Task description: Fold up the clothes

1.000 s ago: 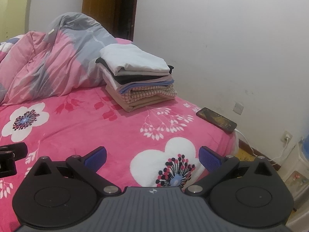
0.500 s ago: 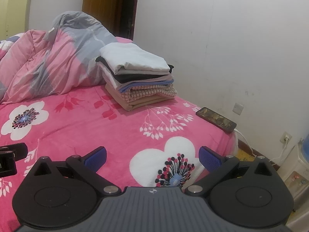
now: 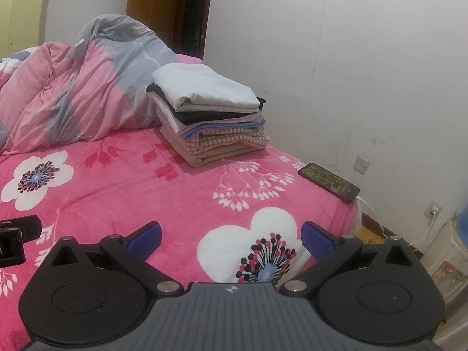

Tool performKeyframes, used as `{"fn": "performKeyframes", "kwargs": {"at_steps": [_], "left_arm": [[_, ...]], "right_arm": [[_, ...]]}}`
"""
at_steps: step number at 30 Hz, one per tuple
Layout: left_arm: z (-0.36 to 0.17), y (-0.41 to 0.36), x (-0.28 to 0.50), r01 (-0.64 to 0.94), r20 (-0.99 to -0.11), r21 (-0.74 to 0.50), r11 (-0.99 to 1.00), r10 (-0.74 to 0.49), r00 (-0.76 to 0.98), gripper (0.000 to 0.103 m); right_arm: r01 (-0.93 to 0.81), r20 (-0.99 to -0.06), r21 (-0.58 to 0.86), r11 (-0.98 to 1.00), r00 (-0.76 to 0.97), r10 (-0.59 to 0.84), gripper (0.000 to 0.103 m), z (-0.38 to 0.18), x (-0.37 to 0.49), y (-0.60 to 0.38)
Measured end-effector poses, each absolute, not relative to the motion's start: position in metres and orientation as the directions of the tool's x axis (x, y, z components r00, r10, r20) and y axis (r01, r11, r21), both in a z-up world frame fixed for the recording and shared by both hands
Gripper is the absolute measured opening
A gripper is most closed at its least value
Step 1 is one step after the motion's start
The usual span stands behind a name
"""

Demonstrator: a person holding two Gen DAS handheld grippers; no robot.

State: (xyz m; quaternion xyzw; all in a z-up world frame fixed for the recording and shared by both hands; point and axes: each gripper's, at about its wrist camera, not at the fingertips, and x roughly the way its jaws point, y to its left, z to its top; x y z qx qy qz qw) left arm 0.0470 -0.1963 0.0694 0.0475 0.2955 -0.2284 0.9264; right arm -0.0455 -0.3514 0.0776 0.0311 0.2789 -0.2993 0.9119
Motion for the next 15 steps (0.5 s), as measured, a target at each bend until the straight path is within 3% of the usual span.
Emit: {"fn": "performKeyframes", "kwargs": {"at_steps": [15], "left_arm": [[0.0681,-0.194,0.0499,0.449,-0.574,-0.051,0.892,-0.394,0.718,0.103]], "right_arm": [[0.557,-0.529,-0.119,0.822,0.665,-0.527,0.103,0.0761,-0.043,-0.3484]]}}
